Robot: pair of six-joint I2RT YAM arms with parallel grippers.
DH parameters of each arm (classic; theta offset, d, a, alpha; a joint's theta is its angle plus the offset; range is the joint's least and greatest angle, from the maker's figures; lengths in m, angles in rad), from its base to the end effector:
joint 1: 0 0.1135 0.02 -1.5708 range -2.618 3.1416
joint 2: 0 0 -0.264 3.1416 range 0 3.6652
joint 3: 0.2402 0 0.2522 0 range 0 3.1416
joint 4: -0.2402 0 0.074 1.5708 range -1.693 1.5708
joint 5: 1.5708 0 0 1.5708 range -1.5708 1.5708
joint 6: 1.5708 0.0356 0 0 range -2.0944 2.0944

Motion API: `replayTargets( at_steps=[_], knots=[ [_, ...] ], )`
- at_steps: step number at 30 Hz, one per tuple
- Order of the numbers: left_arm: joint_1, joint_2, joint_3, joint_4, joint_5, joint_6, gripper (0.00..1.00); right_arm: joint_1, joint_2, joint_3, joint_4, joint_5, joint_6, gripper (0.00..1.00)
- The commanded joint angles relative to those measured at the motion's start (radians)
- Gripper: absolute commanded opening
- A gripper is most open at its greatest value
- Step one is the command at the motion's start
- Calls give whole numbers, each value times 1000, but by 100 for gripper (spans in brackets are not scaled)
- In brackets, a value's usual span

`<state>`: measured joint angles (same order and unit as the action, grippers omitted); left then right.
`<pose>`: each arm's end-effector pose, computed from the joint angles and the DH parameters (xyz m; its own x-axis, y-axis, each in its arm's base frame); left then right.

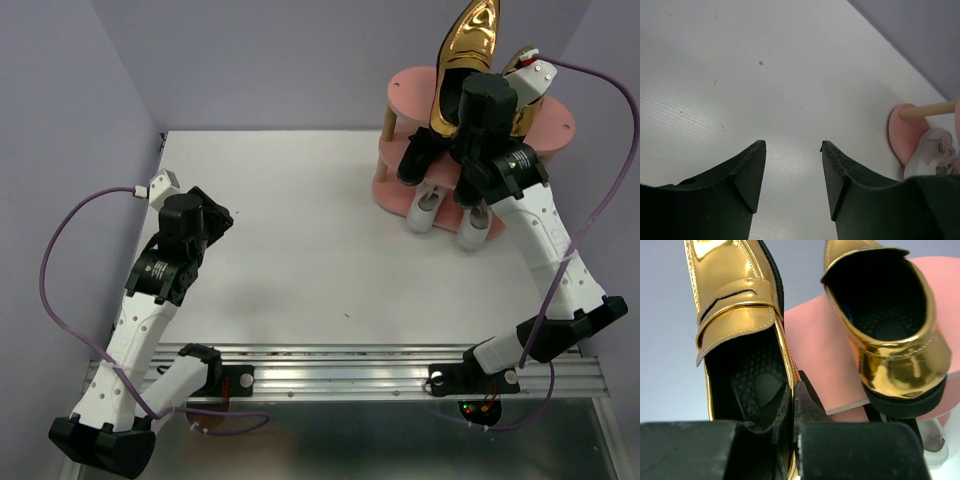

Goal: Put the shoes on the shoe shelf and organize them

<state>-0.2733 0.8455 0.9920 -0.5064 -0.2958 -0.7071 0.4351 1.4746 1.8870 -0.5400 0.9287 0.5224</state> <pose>0.1757 -0.0385 0.3681 -0.2549 -0.5739 -0.7782 -0.2237 0.8180 -0.5300 0.2746 0.0962 0.5173 0.1335 0.3915 -0.9104 0.4631 0.7876 0.4066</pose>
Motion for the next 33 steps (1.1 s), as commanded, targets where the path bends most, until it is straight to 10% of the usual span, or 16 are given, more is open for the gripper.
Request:
replayTargets(
  at_steps=[1, 11, 17, 33],
  knots=[
    [5, -10, -4, 17, -3, 6, 59, -33, -83, -14, 178, 71, 54, 1],
    [5, -2, -15, 29, 26, 0, 59, -52, -86, -68, 201, 75, 65, 3],
    [6, -6, -16, 28, 20, 1, 59, -61, -71, -65, 201, 42, 59, 50],
    [5, 9, -4, 19, -25, 24, 59, -61, -91, -26, 227, -356, -133, 92]
  ],
)
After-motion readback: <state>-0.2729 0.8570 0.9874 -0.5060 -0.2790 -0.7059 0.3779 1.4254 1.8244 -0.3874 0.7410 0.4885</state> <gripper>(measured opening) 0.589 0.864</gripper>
